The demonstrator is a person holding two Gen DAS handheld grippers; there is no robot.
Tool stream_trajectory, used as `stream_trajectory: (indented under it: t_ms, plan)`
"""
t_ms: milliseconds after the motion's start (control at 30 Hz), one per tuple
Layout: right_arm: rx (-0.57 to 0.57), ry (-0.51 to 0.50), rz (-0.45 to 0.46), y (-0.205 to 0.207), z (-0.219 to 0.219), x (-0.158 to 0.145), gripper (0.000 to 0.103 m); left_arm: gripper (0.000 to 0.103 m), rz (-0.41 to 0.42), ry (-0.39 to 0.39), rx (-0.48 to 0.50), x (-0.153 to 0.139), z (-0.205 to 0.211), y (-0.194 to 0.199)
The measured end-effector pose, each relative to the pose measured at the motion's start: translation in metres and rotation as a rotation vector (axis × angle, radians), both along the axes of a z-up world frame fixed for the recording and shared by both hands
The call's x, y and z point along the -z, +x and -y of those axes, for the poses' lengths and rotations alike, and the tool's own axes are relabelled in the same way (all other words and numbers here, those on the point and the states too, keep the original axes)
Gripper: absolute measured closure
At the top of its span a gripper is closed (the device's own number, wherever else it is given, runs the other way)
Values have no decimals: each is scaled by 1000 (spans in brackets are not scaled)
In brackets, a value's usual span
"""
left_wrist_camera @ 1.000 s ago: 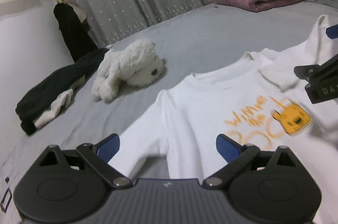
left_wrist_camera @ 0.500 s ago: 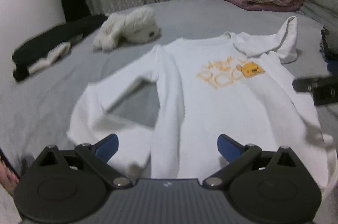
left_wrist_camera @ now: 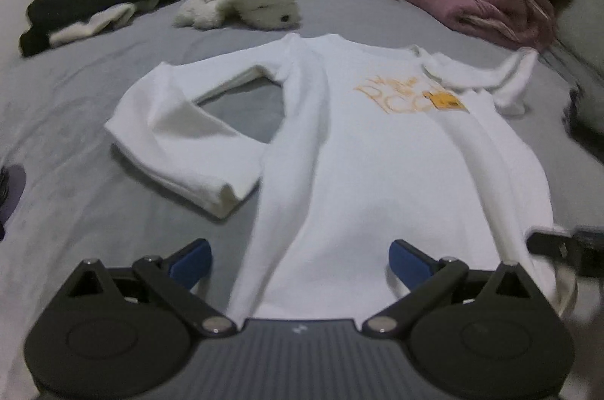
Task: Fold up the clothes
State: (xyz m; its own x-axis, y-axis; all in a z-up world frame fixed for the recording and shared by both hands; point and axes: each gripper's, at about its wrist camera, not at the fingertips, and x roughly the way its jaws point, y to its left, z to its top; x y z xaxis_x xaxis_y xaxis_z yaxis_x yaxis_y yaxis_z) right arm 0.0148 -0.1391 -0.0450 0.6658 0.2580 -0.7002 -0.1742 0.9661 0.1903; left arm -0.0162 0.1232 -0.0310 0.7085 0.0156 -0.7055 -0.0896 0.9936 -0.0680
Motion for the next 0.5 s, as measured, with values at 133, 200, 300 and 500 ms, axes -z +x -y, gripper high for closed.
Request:
stream_trajectory:
  t_ms: [133, 200, 300, 500]
  plan:
    - [-28, 28, -23, -10, 9, -2, 0, 2, -20, -45, -52, -1, -12, 2]
    - [-30, 48, -41, -9, 12, -3, 0, 2, -26, -78, -67, -1, -18, 3]
    - [-25, 73, -64, -9, 15, -4, 0, 2, -30, -104, -81, -1, -22, 5]
    - [-23, 89, -89, -3, 15, -6, 0, 2, -36, -95, -77, 0, -19, 9]
